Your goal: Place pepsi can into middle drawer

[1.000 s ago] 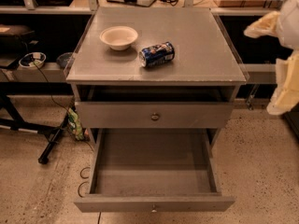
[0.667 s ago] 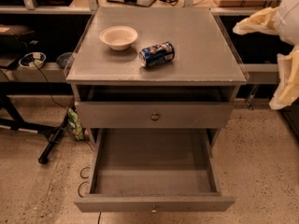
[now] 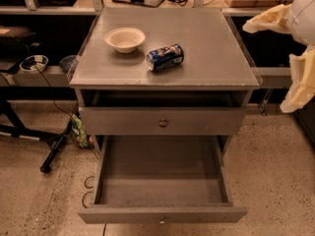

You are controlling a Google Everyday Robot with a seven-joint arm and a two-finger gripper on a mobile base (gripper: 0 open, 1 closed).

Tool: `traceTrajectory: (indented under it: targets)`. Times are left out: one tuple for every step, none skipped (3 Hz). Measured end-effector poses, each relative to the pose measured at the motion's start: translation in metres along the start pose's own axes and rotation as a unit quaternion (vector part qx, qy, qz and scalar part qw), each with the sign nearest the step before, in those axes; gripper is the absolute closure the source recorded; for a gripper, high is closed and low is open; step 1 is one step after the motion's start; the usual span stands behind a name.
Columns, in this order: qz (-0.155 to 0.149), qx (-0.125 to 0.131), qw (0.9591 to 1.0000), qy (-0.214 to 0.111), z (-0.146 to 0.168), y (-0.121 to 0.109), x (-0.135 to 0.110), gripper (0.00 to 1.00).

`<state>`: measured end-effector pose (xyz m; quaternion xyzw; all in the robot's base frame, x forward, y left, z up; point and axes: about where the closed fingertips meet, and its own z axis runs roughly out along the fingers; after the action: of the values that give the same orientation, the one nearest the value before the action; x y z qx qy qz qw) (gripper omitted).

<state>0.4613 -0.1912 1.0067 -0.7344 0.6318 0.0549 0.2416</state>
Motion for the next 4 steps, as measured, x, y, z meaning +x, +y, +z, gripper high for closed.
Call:
traceTrajectory:
  targets:
    - [-0.04, -0.002, 0.9988, -0.028, 0.016, -0.026, -0.006, 0.0]
    - [-0.074, -0.001, 0.9962, -0.046, 0.029, -0.056, -0.014, 0.0]
    - [-0.085, -0.014, 0.9955, -0.041, 0.042, -0.088, -0.02, 0.0]
    - [-0.084, -0.009, 0.9961, -0.025, 0.055, -0.124, -0.028, 0.0]
